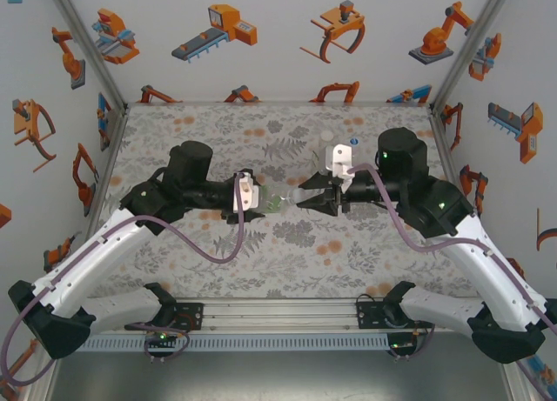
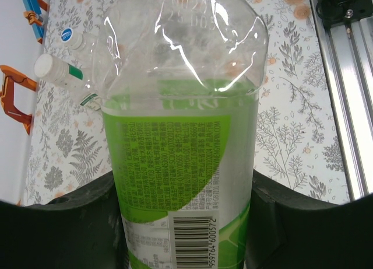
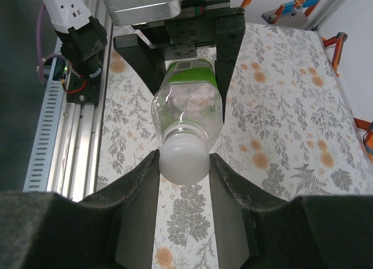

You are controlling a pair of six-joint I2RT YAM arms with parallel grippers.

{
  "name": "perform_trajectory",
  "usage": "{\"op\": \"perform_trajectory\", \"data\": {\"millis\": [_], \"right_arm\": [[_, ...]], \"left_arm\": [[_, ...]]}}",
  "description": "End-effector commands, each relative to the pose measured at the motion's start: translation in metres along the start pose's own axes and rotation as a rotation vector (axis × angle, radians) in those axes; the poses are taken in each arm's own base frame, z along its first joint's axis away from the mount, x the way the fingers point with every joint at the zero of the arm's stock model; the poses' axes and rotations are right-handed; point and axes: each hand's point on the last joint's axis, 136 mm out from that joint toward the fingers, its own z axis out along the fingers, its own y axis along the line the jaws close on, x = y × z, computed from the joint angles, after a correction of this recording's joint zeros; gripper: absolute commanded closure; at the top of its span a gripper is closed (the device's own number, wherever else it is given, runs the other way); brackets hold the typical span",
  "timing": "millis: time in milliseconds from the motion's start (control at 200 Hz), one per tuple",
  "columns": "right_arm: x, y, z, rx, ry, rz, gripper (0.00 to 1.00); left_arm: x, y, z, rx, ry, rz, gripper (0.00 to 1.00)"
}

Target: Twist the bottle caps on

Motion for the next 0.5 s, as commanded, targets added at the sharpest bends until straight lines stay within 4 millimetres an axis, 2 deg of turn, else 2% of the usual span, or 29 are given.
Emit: {"op": "perform_trajectory", "data": {"millis": [0,345,421,496], "right_arm": [[-0.014,0.002,-0.003,-0.026,-0.033,-0.042,0.74],[-0.008,0.004,0.003,-0.052,-0.021,-0.021,0.75],[-0.007,0.003,0.003,-0.048,-0.02,-0.022,0.76],[-0.008,0.003,0.003,-0.042,-0.021,-0.028,0.77]], "left_arm": [[-0.024,-0.006,-0.01,0.022,-0.064,0.065,0.95],[-0.029,-0.004,-0.011,0.018,-0.081,0.052,0.95],[-0.032,0.0,-0.01,0.001,-0.095,0.035,1.0],[-0.034,0.005,-0.009,-0.022,-0.106,-0.002,1.0]]}}
